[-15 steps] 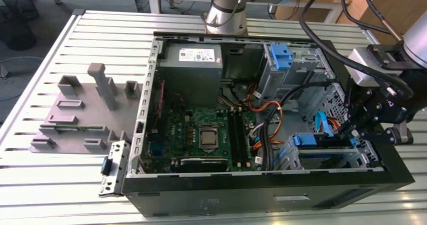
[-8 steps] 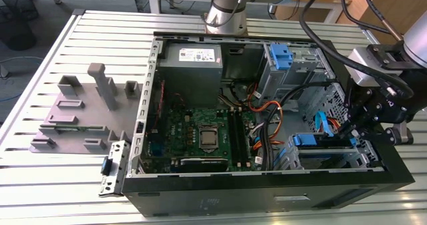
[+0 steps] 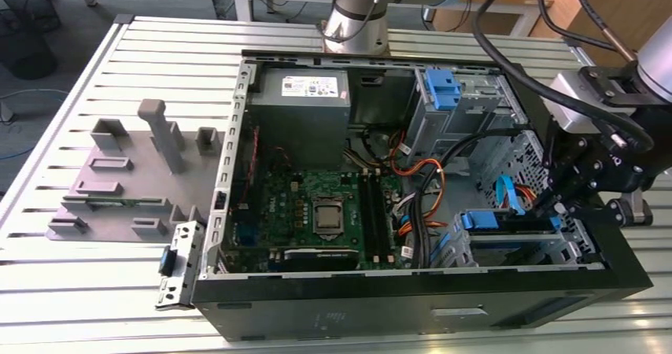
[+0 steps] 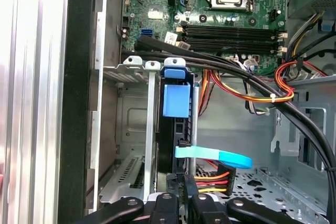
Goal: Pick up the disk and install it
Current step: 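Insert the second disk wire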
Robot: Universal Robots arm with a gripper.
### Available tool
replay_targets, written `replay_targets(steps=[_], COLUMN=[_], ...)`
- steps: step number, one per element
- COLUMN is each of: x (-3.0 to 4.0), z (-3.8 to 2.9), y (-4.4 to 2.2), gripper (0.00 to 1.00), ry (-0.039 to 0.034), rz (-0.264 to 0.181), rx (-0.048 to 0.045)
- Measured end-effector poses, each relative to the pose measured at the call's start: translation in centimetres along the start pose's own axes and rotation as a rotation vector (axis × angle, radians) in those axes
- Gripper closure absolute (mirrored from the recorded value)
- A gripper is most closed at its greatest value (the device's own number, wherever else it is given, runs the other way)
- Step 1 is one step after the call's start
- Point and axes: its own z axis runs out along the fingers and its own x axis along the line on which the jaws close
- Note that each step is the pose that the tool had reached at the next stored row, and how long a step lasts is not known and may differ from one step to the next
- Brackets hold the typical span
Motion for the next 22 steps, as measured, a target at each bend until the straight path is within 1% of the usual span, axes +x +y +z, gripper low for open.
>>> replay_targets(steps=[3,6,12,22], x=[-0.02,-0.02,-0.04,-0.10], z=[0.03,0.06,0.12,0.36], y=[0.25,0.29,0.63,0.70], gripper=[0.84,0.84,0.84,0.84], ry=[-0.0002,-0.0001,-0.0001,0.0004], rz=[0.000,0.000,0.000,0.000], rx=[0.0027,0.0028,0.0032,0.0033])
